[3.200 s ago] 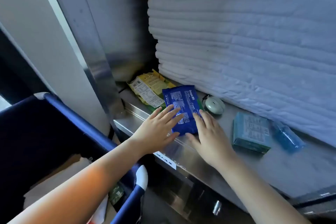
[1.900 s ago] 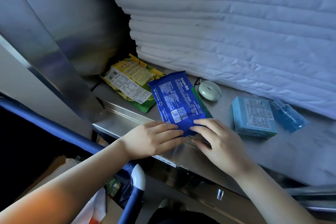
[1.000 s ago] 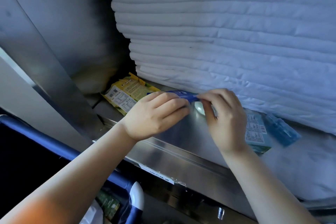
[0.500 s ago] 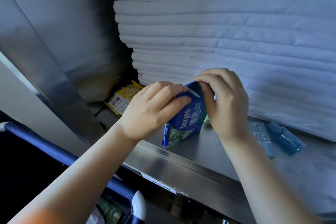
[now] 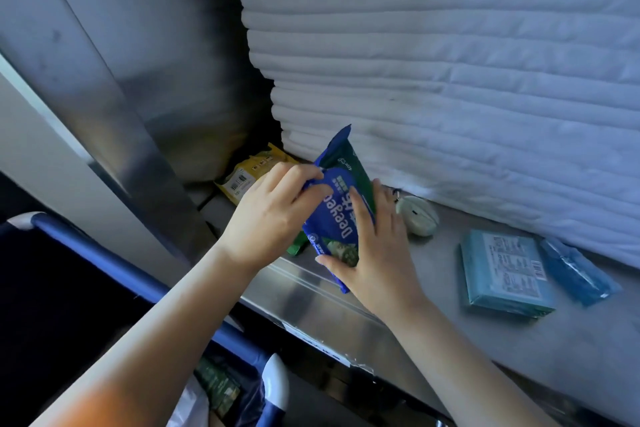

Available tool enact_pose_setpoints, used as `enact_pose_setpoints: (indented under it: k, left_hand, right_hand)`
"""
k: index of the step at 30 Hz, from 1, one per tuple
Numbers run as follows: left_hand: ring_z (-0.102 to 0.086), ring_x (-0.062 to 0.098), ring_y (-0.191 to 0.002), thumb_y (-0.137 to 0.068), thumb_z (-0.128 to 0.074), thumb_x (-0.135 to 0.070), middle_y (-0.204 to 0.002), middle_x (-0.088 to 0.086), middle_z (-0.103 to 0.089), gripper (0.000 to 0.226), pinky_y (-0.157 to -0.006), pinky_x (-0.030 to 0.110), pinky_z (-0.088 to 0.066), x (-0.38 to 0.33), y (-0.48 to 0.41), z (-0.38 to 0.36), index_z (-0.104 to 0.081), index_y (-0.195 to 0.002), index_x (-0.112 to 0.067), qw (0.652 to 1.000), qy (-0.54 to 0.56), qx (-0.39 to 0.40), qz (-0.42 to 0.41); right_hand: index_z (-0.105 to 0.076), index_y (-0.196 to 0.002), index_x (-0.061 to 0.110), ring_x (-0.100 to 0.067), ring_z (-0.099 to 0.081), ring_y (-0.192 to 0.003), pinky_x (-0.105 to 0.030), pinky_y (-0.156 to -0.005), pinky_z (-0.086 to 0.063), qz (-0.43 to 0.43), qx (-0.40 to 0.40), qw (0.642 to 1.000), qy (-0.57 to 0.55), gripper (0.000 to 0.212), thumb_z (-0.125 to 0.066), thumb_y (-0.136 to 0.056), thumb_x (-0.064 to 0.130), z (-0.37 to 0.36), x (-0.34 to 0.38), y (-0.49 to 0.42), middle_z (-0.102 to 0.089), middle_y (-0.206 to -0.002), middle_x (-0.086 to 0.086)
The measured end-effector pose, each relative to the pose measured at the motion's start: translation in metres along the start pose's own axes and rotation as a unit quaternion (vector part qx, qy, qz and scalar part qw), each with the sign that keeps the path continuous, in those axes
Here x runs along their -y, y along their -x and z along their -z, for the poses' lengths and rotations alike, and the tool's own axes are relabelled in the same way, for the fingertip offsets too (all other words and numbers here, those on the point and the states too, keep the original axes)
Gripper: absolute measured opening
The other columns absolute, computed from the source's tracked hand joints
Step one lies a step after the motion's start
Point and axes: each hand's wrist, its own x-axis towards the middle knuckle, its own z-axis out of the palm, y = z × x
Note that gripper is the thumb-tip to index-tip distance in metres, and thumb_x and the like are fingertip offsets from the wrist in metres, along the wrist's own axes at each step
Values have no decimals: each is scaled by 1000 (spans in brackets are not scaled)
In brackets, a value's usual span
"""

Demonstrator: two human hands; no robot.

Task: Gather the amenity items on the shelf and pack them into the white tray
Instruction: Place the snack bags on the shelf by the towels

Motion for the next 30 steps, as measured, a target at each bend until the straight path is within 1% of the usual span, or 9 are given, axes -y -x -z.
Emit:
enact_pose_setpoints:
  k: [6, 10, 14, 17, 20, 22, 25, 27, 30]
  left_hand:
    - [-50, 27, -89, -86, -49, 2, -105, 14, -57, 22, -66, 37, -52, 1, 33, -13, -67, -97, -3, 997, 8, 63, 53]
    - [-54, 28, -91, -75, -74, 1, -103, 16, -62, 24, -67, 35, -54, 2, 52, -22, -68, -98, -3, 992, 19, 101, 75]
    - [-53, 25, -95, -77, -74, -14, -105, 16, -62, 25, -68, 35, -56, 4, 63, -26, -67, -99, -4, 988, 24, 125, 91]
    - [-55, 27, -100, -81, -72, -19, -111, 14, -63, 25, -76, 37, -52, 5, 64, -26, -67, -103, -8, 985, -20, 129, 114]
    - [-48, 26, -117, -98, -41, -25, -121, 10, -61, 31, -95, 39, -39, 0, 61, -22, -66, -109, -11, 988, -49, 82, 119]
    - [-51, 25, -117, -99, -34, -25, -122, 9, -61, 37, -97, 39, -39, -12, 57, -20, -66, -112, -11, 989, -12, 83, 122]
    - [-50, 24, -122, -97, -31, -43, -136, 6, -51, 50, -101, 36, -39, -36, 49, -25, -53, -131, -15, 951, 35, 234, 199]
    - [-23, 19, -140, -93, -14, -57, -154, 2, -25, 66, -114, 34, -17, -41, 49, -31, -26, -147, -20, 906, 36, 344, 245]
    - [1, 15, -144, -83, 1, -64, -158, -1, -2, 78, -117, 34, 3, -38, 50, -39, -4, -150, -24, 892, 51, 385, 232]
  right_hand:
    - [-26, -147, 17, -34, -13, -144, -51, -115, -18, 1, 99, 994, 44, 89, -34, -78, 72, -11, 1, 5, -19, -155, -16]
    - [-32, -145, 18, -31, -19, -143, -43, -115, -14, 17, 127, 990, 64, 82, -46, -81, 67, -11, -3, 6, -26, -154, -13]
    - [-40, -141, 15, -32, -27, -140, -44, -114, -18, 25, 124, 990, 62, 80, -51, -80, 64, -10, -3, 6, -33, -150, -14]
    - [-35, -144, 18, -29, -22, -142, -43, -115, -14, 36, 138, 987, 77, 83, -35, -81, 72, -8, -4, 6, -27, -153, -12]
    - [-24, -149, 21, -27, -16, -144, -40, -116, -12, 35, 161, 982, 89, 88, -8, -79, 74, -4, -7, 6, -18, -157, -10]
    - [-13, -151, 25, -24, -12, -145, -37, -117, -11, 31, 177, 978, 109, 81, -2, -84, 68, -1, -9, 8, -11, -158, -8]
    - [-15, -151, 26, -24, -18, -142, -36, -112, -21, 23, 170, 973, 153, 60, -14, -96, 52, 5, -8, 13, -17, -157, -6]
    - [-29, -148, 23, -31, -37, -130, -38, -103, -33, 12, 153, 972, 180, 54, -27, -98, 45, 12, -5, 17, -33, -151, -10]
    - [-50, -137, 17, -30, -54, -98, -38, -81, -46, 19, 122, 974, 192, 49, -46, -93, 41, 21, 1, 25, -58, -123, -11]
